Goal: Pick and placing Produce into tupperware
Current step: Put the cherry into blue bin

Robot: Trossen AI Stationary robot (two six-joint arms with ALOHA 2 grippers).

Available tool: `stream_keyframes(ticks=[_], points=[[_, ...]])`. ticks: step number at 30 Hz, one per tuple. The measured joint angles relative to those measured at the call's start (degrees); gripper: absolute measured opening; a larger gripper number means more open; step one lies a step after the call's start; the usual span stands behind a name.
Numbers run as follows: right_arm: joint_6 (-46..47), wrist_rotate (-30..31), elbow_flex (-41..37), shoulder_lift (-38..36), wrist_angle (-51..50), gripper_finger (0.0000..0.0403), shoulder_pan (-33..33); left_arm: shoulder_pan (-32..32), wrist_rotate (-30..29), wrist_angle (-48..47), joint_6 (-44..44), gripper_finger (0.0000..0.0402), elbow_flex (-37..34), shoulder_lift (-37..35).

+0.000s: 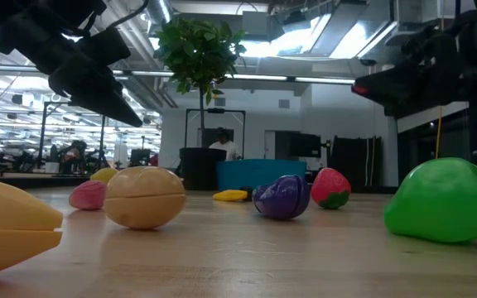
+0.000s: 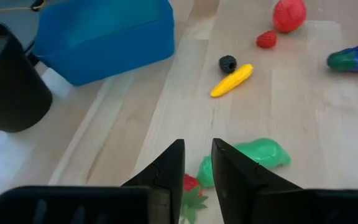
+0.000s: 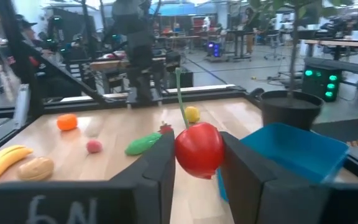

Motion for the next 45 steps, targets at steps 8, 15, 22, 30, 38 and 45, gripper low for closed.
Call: stream_keyframes(ticks=[8,15,22,30,38,45], points=[[-0.28,7.38,0.02,0.00,-0.17,0.0104,-0.02,0.00,-2.72,0.35,-0.02,0.0067,0.00,0.00],[-0.26,12.62,0.04,0.02,-1.42,0.0104,-0.02,0.00,-4.22,2.03,-0.31,0.0046,-0.12,0.00],[0.67,12.57,0.04,1.40,-1.50,0.0109,-0.02,0.00,-3.76,20.73,2.82,0.0026,-7.72,0.00],[-0.22,12.50,3.07,5.72,-4.40,0.0105,-0.02,0.00,-3.21,32.32,3.08,0.0007,-14.89,-4.16],[-3.34,15.90,10.90,13.97,-8.29,0.0105,0.00,0.00,-2.74,35.27,3.12,0.0007,-19.42,-11.52],[-4.77,18.56,16.59,22.01,-8.32,0.0105,-0.02,1.78,2.34,34.34,5.21,0.0014,-21.40,-16.35]])
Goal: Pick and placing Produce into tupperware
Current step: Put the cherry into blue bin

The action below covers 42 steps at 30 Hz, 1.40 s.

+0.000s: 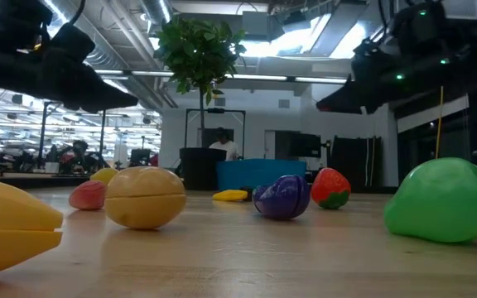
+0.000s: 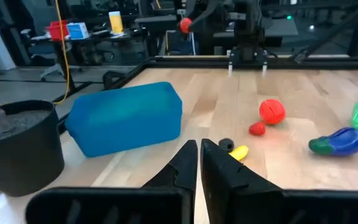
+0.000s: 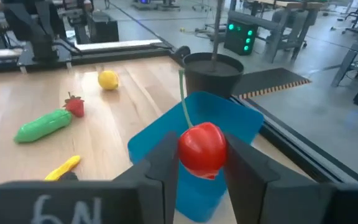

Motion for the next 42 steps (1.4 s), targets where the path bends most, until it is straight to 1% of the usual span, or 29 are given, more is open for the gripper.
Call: stream_keyframes(ticks=[2,5,9,12,15,23,25,29,32,37,42], points=[[-0.28,-0.02,1.86,2.49,0.00,0.0106,-0.02,1.39,2.63,0.00,0.77,0.0009,0.00,-0.54],[-0.44,-0.37,4.75,6.17,-0.33,0.0107,-0.73,3.62,4.95,0.01,0.76,0.0002,0.00,-0.73],[-1.52,-3.52,9.60,10.12,-6.05,0.0106,-2.31,5.78,7.36,-0.15,0.75,0.0008,0.00,-0.63],[-1.92,-7.33,13.70,12.78,-10.47,0.0107,-3.76,6.61,8.97,-0.55,0.78,0.0015,0.00,-0.63],[-3.36,-11.48,17.73,14.97,-14.34,0.0108,-5.44,6.87,9.14,-0.71,0.78,0.0021,0.00,-0.64],[-7.62,-19.46,28.02,21.12,-26.49,0.0107,-9.54,6.85,9.18,-2.58,0.73,0.0033,0.00,-0.63],[-8.96,-20.62,30.84,22.84,-30.39,0.0107,-10.43,6.85,9.20,-2.80,0.76,0.0035,0.00,-0.63],[-12.01,-20.72,36.89,26.18,-36.44,0.0105,-11.92,6.85,9.20,-3.00,0.75,0.0039,0.00,-0.63],[-13.55,-21.10,40.01,28.46,-38.87,0.0105,-12.88,6.85,9.20,-4.12,0.73,0.0042,0.00,-0.63],[-13.92,-26.35,42.42,32.30,-39.73,0.0105,-14.65,6.85,9.18,-4.57,0.71,0.0041,0.00,-0.63],[-14.55,-27.21,43.53,35.58,-39.85,0.0106,-15.89,6.85,9.18,-4.57,0.73,0.0030,0.00,-0.63]])
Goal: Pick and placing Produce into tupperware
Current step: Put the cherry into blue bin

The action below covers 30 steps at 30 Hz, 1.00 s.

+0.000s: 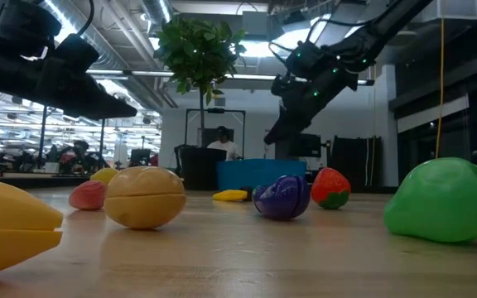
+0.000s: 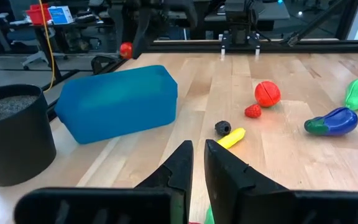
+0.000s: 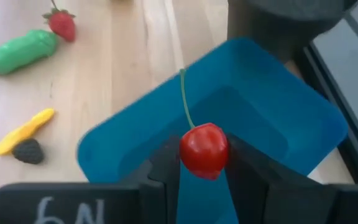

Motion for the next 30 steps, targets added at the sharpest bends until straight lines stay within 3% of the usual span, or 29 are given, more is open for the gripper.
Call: stream_keyframes(ticks=[14,30], points=[[-1.70,-0.59,8.32,7.11,-7.98,0.0105,-1.48,0.00,-0.01,0.01,0.00,0.0001,0.00,0.00],[-2.38,-0.46,14.02,13.35,-12.72,0.0106,-1.75,-0.02,-0.02,-0.20,-0.02,0.0037,0.00,0.00]])
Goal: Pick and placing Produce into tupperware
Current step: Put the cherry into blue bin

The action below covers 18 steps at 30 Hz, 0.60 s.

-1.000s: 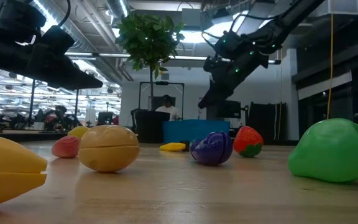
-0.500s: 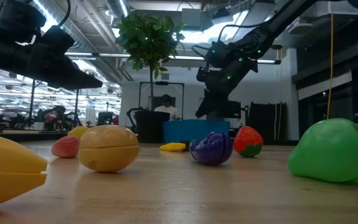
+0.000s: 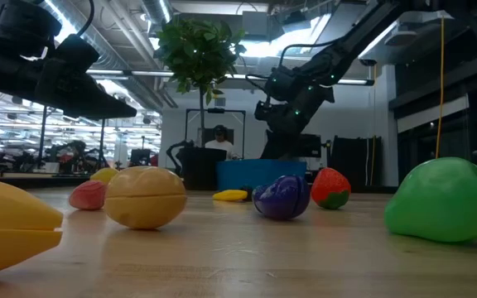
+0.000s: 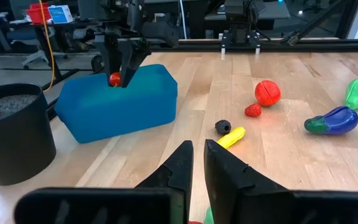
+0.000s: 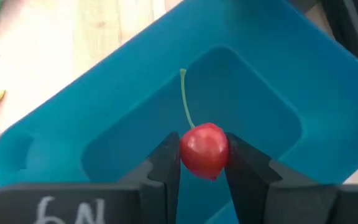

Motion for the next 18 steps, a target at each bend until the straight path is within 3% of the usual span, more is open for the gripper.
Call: stream_keyframes(ticks=[18], points=[[-1.03,0.00,0.07,0.00,0.07,0.0105,0.00,0.02,-0.02,-0.05,0.05,0.0057,0.00,0.00]])
